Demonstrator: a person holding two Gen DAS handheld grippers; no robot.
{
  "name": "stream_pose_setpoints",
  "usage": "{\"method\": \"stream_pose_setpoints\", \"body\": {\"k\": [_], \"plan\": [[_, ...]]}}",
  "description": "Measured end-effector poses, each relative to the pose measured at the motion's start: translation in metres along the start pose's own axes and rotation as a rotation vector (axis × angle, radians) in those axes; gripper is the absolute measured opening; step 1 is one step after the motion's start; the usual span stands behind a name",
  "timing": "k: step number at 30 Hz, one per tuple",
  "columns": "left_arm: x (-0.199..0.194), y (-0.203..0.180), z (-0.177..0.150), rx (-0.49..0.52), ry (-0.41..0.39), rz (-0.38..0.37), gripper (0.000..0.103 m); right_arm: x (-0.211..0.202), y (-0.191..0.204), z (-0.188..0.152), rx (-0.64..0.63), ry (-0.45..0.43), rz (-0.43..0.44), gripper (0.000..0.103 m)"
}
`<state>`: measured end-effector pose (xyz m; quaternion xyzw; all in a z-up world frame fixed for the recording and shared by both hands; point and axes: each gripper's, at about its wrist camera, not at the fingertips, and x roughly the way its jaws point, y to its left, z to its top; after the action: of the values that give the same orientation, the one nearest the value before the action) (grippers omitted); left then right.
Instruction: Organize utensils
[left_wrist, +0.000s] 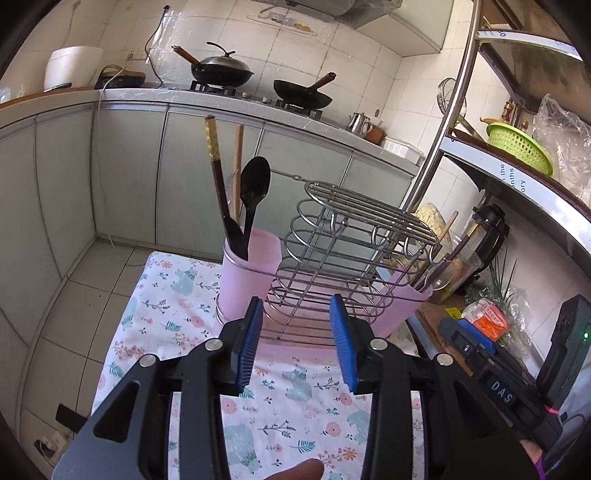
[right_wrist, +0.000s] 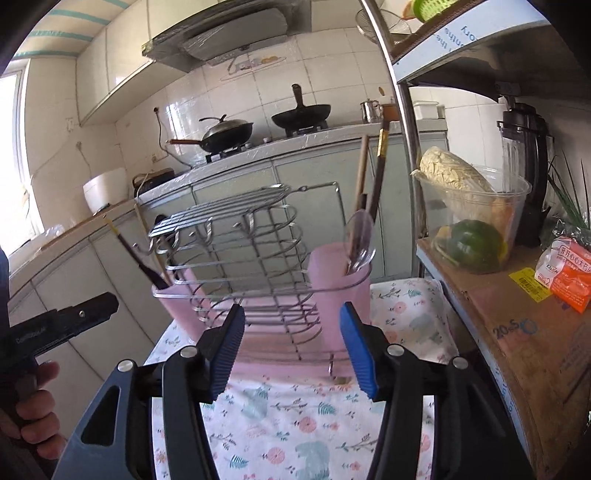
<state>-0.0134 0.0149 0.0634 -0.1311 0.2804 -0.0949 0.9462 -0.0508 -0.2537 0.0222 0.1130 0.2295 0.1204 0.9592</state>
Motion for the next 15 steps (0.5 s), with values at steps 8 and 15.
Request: {"method": "stream_pose_setpoints", "body": {"k": [8,15], "plan": [[-0.013,-0.005,-0.016,-0.001,-0.001,0.053,0.038,-0.015,0.024,-0.020,-0.041,0.040,0.015,0.059],[-0.020,-0.009,-0.029,0.026,-0.002,0.079,0.038,-0.026,0.036,-0.028,-0.062,0.030,-0.002,0.069]]}}
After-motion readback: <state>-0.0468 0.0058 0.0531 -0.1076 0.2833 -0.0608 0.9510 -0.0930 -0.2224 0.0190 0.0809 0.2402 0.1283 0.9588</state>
